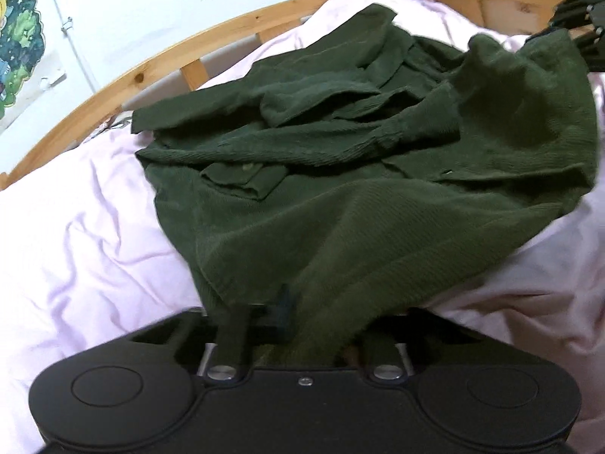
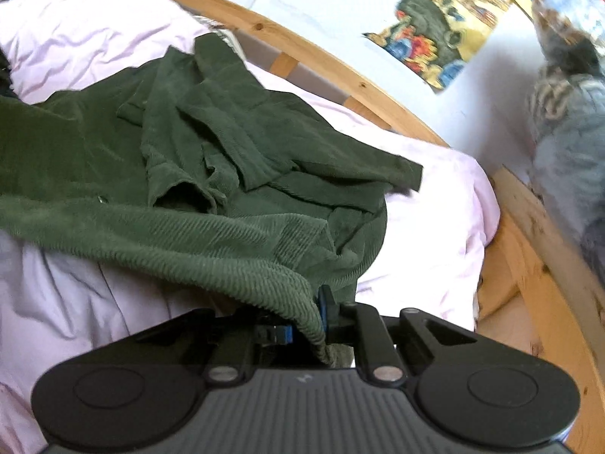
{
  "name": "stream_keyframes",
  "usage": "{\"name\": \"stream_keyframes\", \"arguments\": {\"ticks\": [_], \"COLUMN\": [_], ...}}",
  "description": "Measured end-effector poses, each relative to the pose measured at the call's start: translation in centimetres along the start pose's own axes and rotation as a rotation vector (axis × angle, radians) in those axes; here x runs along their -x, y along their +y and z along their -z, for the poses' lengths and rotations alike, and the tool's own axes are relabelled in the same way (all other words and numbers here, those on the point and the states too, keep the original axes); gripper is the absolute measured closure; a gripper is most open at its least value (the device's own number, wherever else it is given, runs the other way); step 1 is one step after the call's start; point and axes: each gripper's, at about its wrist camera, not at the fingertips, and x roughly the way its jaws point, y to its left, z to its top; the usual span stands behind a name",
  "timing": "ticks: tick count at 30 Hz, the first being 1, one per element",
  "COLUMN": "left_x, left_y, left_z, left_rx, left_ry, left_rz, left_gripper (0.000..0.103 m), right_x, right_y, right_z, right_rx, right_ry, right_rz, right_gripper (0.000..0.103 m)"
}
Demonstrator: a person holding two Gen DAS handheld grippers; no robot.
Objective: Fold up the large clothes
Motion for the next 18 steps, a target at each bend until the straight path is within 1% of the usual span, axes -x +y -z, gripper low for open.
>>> {"name": "stream_keyframes", "arguments": {"ticks": [1,3,6,9,11,13,16,18], "left_x": [0.6,2.0,4.5,7.0,8.8,10.5,12.7,13.5], "left_y": [0.1,0.6,1.3,2.2,3.1,3.8,4.7,4.8], "left_z": [0.0,-0.2,-0.5,-0.9,-1.2,-1.4,-1.7,-1.6], "left_rx": [0.016,0.043,0.074,0.109,0.122,0.112,0.080,0.052], "left_ry": [-0.018,-0.069,-0.134,-0.169,-0.190,-0.206,-0.208,-0.198], "left_rz": [-0.004,-0.012,-0.015,-0.008,-0.002,0.000,0.003,-0.002], "left_gripper": [0.097,0.098,0.098,0.098,0.098,0.098,0.098,0.098], "right_x": [0.6,2.4,5.2,8.5,10.5,12.1,13.8,13.8], "right_y": [0.0,-0.1,-1.3,-2.0,-2.2,-2.2,-1.3,-0.9], "right_z": [0.1,0.1,-0.4,-0.5,-0.6,-0.7,-0.9,-0.9], "right_rx": [-0.017,-0.059,-0.113,-0.137,-0.163,-0.183,-0.143,-0.094], "right_ry": [-0.008,-0.035,-0.073,-0.103,-0.116,-0.123,-0.118,-0.097], "right_rz": [0.016,0.044,0.066,0.080,0.071,0.050,0.015,-0.010], "right_gripper": [0.091,0.092,0.093,0.093,0.093,0.093,0.093,0.092]}}
